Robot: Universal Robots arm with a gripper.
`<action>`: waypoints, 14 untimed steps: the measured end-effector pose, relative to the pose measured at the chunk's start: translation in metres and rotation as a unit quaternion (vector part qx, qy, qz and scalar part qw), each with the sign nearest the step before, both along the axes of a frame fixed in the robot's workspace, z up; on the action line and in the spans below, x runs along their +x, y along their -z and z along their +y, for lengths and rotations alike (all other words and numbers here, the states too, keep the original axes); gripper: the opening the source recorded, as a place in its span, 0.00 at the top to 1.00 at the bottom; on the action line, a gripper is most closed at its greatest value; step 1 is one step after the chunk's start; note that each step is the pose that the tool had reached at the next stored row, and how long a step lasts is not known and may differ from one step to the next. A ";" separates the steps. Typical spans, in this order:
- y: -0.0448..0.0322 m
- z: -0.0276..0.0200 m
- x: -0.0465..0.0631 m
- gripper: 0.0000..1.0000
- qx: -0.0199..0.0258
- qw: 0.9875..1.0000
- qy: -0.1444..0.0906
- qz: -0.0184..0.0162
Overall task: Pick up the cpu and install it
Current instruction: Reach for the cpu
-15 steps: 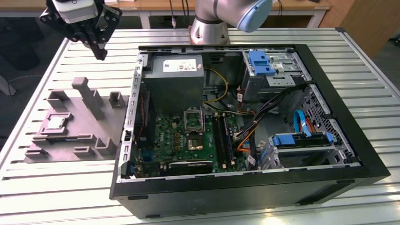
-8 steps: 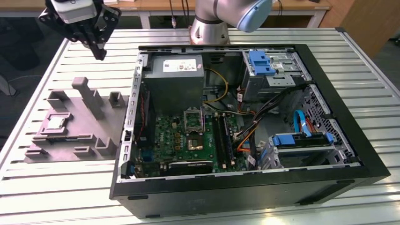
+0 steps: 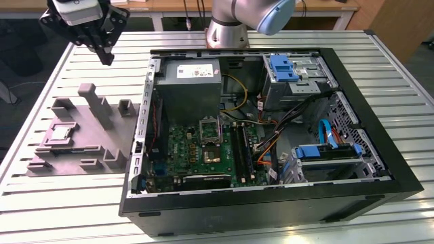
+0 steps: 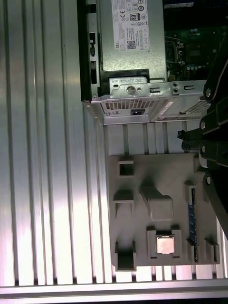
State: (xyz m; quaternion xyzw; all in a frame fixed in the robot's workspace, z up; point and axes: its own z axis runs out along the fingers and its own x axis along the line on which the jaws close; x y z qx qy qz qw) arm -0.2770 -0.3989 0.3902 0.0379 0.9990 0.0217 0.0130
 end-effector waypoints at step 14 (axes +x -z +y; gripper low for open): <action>0.0003 0.0000 -0.006 0.89 0.000 1.000 0.000 0.000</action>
